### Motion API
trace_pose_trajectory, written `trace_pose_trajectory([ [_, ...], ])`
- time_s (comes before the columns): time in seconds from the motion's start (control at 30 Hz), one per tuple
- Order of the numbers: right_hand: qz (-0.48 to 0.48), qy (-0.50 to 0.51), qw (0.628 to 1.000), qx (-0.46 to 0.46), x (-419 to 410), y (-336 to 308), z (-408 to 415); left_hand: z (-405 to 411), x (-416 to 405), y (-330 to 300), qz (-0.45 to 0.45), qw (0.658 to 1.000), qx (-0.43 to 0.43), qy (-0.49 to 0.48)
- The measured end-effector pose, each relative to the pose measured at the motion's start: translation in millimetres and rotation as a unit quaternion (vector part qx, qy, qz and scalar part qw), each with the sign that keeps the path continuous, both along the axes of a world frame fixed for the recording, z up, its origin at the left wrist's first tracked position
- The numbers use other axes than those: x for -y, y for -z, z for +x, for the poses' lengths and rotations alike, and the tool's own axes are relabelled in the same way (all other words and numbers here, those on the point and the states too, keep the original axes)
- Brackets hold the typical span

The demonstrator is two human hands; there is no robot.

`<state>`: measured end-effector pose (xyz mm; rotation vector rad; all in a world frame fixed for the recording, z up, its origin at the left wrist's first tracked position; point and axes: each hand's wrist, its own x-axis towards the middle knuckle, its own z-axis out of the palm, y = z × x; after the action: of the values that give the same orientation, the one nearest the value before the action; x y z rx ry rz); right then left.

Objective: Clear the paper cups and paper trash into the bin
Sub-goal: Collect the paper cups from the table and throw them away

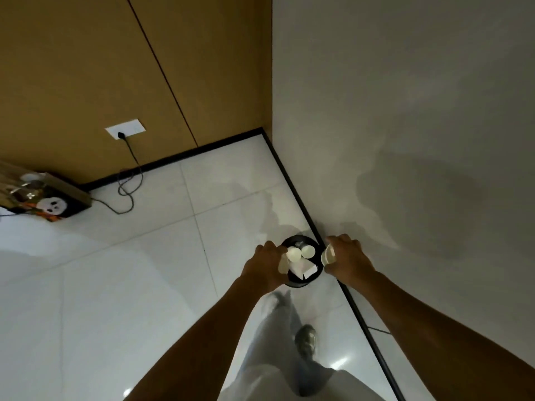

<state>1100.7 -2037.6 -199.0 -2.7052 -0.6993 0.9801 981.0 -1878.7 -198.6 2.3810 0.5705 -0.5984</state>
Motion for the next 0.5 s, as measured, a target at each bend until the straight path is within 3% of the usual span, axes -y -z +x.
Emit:
trace_pose_trajectory([
  [0.2,-0.001,-0.009,1.0,-0.021,-33.9,54.2,36.8,44.3,-28.0,53.1,-0.022,1.0,0.007,-0.015],
  [0.5,-0.001,-0.004,1.0,-0.021,-56.9,186.3,85.1,94.1,-29.9,199.0,-0.024,0.999,0.008,-0.047],
])
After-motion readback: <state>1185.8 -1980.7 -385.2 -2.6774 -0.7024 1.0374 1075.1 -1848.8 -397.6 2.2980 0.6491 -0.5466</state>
